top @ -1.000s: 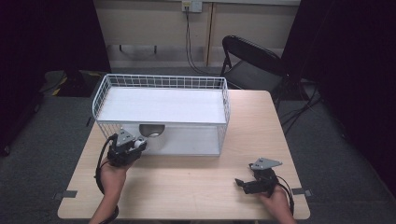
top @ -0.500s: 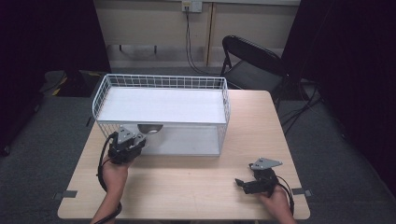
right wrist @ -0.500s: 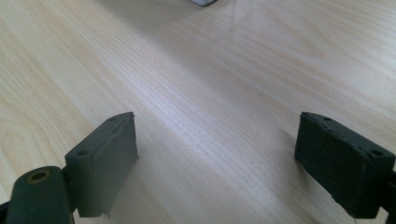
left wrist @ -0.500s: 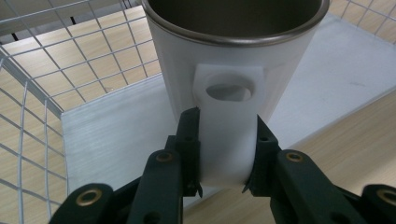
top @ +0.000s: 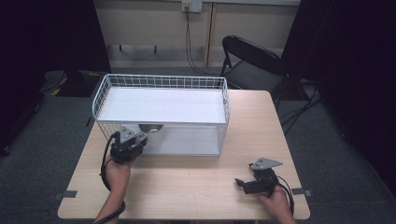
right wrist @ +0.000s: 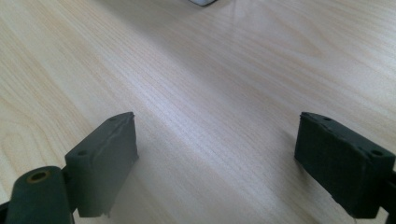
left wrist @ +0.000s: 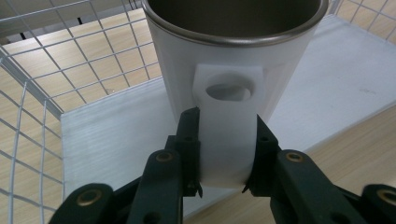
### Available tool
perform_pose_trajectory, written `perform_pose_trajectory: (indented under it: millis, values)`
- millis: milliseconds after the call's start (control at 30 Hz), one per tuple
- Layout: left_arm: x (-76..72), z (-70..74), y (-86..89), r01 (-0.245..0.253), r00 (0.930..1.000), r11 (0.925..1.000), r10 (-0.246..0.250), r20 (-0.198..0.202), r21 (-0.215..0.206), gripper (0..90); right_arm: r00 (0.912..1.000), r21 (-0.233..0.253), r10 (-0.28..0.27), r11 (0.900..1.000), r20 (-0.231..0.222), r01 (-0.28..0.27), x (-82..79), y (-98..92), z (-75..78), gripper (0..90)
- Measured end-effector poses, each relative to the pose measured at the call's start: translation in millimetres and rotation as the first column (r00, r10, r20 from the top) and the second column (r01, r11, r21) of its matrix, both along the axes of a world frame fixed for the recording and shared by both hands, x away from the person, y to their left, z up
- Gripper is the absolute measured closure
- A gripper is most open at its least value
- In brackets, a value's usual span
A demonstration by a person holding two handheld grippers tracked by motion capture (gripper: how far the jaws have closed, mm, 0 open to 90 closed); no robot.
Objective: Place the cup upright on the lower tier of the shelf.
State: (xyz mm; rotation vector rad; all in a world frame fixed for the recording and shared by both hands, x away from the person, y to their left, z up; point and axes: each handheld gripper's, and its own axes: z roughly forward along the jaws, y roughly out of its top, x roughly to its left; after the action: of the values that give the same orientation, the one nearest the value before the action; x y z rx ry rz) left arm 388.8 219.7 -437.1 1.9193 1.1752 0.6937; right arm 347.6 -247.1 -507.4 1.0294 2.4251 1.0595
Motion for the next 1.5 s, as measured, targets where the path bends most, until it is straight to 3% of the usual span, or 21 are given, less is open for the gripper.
perform_pose_trajectory:
  millis: [233,600,667,833,933,1500]
  values:
    - [2.6,-2.3,-2.4,-0.002,1.0,0.9999,0.002,-0.003,0.013,71.8,1.0,0.0,0.0,1.0,0.0,0.0,0.0,0.0,0.0,12.1]
    - [7.6,-8.4,-7.9,-0.016,0.9998,0.9999,0.016,-0.01,-0.004,71.8,1.0,0.0,0.001,1.0,0.001,-0.001,0.1,-0.1,0.0,12.1]
    - [8.1,-8.6,-8.0,-0.013,0.9998,0.9998,0.014,-0.011,0.011,71.7,1.0,0.0,0.0,1.0,0.0,0.0,0.0,0.0,0.0,12.1]
    - [10.1,-10.0,-11.4,-0.025,0.9997,0.9997,0.025,-0.008,-0.008,71.7,1.0,0.0,0.0,1.0,0.0,0.0,0.0,0.0,0.0,12.1]
    - [10.8,-10.0,-11.1,-0.015,0.9998,0.9998,0.015,-0.015,0.008,71.7,1.0,0.0,0.0,1.0,0.0,0.0,0.0,0.0,0.0,12.1]
    - [9.5,-13.2,-9.5,-0.041,0.9992,0.9992,0.041,-0.001,-0.005,71.6,1.0,0.0,0.0,1.0,0.0,0.0,0.0,0.0,0.0,12.1]
